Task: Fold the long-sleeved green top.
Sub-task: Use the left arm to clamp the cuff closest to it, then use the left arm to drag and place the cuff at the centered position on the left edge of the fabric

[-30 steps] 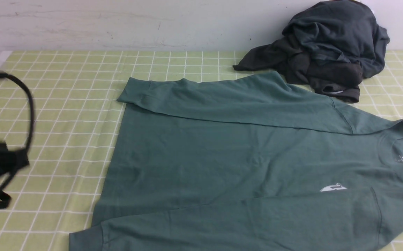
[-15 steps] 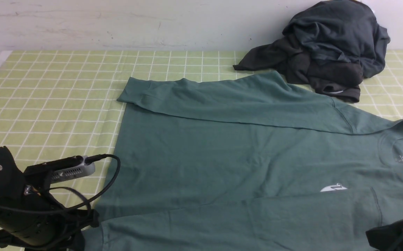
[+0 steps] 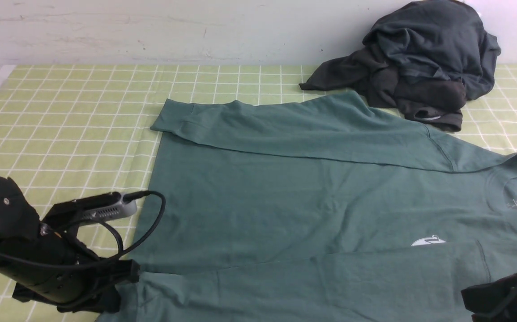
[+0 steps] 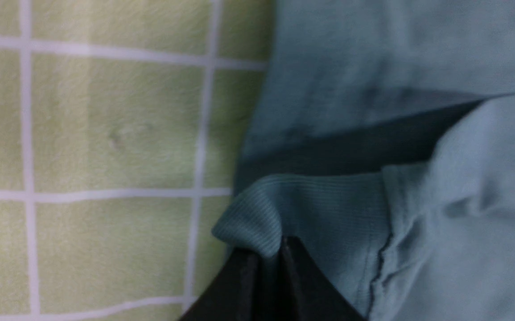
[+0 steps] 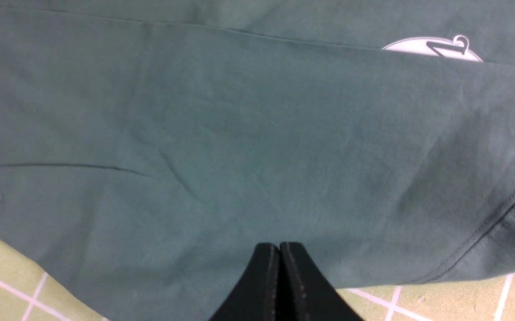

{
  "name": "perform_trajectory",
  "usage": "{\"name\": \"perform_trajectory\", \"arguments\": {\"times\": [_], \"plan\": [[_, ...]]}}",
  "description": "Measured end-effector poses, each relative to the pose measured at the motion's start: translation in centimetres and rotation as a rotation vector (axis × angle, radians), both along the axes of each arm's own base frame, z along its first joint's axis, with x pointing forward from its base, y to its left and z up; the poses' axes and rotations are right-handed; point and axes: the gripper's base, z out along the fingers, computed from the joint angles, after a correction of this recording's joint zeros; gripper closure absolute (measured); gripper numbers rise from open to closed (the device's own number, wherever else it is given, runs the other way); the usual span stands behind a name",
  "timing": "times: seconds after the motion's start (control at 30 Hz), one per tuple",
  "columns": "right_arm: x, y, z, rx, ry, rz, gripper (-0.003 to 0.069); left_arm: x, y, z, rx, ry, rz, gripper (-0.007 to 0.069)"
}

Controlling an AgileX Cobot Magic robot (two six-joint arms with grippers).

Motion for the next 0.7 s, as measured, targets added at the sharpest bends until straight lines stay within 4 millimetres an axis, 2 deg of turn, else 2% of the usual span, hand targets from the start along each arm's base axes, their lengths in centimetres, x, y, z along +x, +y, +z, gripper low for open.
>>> {"name": "perform_trajectory", "arguments": {"times": [0.03,0.07,0.1,0.13,0.23,0.3,0.37,0.4,0.5,0.57,0.6,0.67,0.7], "plan": [[0.0,0.0,0.0,0.000,-0.001,0.000,0.0673,0.0,0.0,0.2,-0.003,-0.004,-0.001,0.0603],[0.0,0.0,0.0,0.000,-0.003,-0.001,0.0673,0.1,-0.2,1.4,-0.014,-0.033,-0.016,0.0605],[0.1,0.0,0.0,0.000,-0.006,-0.002,0.0673,0.4,-0.3,3.8,-0.026,-0.097,-0.047,0.0605],[0.1,0.0,0.0,0.000,-0.007,-0.002,0.0673,0.3,-0.3,3.9,-0.026,-0.099,-0.051,0.0605],[0.1,0.0,0.1,0.001,-0.012,-0.004,0.0673,1.2,-0.6,9.3,-0.022,-0.290,-0.142,0.0605],[0.1,0.0,0.1,0.001,-0.012,-0.004,0.0673,1.5,-0.6,10.5,-0.011,-0.342,-0.175,0.0605],[0.1,0.0,0.1,0.001,-0.012,-0.004,0.0673,2.6,-0.7,12.6,0.019,-0.458,-0.225,0.0605],[0.1,0.0,0.1,0.001,-0.013,-0.004,0.0673,2.8,-0.7,12.8,0.023,-0.475,-0.226,0.0605],[0.1,0.0,0.1,0.001,-0.013,-0.004,0.0673,5.6,-0.6,13.4,0.063,-0.582,-0.218,0.0605],[0.1,0.0,0.1,0.001,-0.014,-0.004,0.0673,7.5,-0.6,12.5,0.078,-0.590,-0.205,0.0605],[0.1,0.0,0.1,0.001,-0.014,-0.004,0.0673,7.7,-0.6,12.5,0.081,-0.593,-0.204,0.0605],[0.1,0.0,0.1,0.002,-0.015,-0.005,0.0673,10.7,-0.7,10.3,0.106,-0.566,-0.201,0.0605],[0.1,0.0,0.1,0.002,-0.015,-0.005,0.0673,11.0,-0.7,10.1,0.107,-0.563,-0.200,0.0605]]}}
